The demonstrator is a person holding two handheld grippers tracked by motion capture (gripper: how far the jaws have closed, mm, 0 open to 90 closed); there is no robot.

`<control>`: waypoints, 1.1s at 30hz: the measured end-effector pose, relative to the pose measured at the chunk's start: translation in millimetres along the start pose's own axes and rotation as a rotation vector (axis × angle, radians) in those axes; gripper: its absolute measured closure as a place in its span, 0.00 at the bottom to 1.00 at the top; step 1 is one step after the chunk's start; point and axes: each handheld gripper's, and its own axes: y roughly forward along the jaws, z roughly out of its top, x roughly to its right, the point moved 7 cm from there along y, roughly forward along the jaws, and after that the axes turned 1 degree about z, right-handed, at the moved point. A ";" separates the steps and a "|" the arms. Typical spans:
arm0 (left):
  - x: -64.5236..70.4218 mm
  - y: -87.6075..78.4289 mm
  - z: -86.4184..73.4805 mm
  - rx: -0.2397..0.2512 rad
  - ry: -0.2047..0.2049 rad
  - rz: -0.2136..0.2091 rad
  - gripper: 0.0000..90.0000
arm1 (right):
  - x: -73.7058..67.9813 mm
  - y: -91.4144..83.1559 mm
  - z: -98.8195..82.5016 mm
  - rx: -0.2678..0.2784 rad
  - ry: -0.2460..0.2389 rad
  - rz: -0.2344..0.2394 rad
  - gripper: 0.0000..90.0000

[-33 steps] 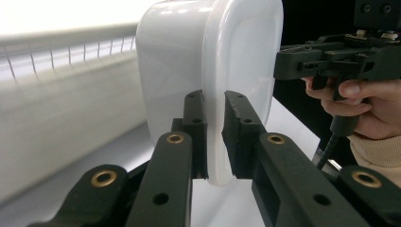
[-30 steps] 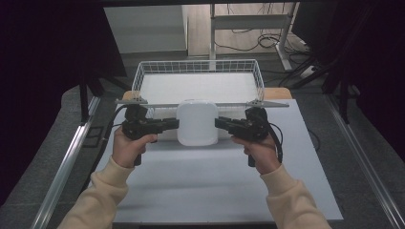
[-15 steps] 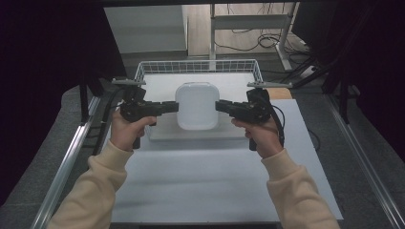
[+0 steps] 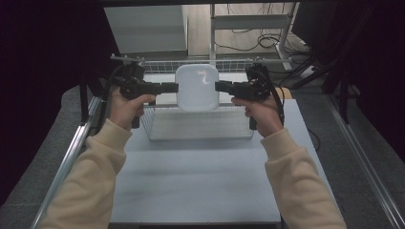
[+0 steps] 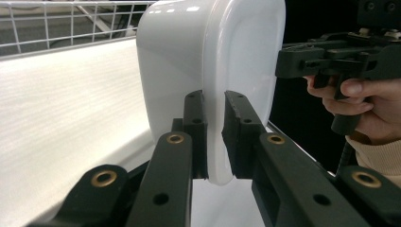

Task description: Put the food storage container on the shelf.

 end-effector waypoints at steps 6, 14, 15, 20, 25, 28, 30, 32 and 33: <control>-16.6 8.2 13.6 -0.023 -0.025 0.005 0.89 | 7.8 10.4 12.9 -0.023 0.012 -0.024 0.88; -39.4 24.4 21.7 -0.071 -0.097 -0.013 0.89 | 26.1 26.4 21.4 -0.069 0.077 -0.038 0.88; -42.2 26.8 22.0 -0.082 -0.106 -0.011 0.89 | 30.2 29.4 21.6 -0.081 0.091 -0.039 0.88; -55.0 35.7 29.4 -0.082 -0.151 -0.008 0.88 | 43.8 41.3 23.5 -0.107 0.150 -0.042 0.87; -65.4 42.6 38.0 -0.095 -0.241 -0.025 0.88 | 56.3 51.8 29.8 -0.136 0.196 -0.042 0.84; -76.0 47.9 41.3 -0.103 -0.297 -0.049 0.86 | 63.3 58.5 33.0 -0.145 0.239 -0.035 0.82; -83.7 52.6 43.3 -0.106 -0.358 -0.078 0.85 | 70.8 64.8 34.5 -0.165 0.283 -0.032 0.80; -86.8 54.6 43.8 -0.103 -0.381 -0.084 0.84 | 75.0 68.5 35.2 -0.172 0.311 -0.030 0.79; -88.9 56.2 44.2 -0.100 -0.397 -0.087 0.84 | 75.0 68.5 35.2 -0.172 0.311 -0.030 0.79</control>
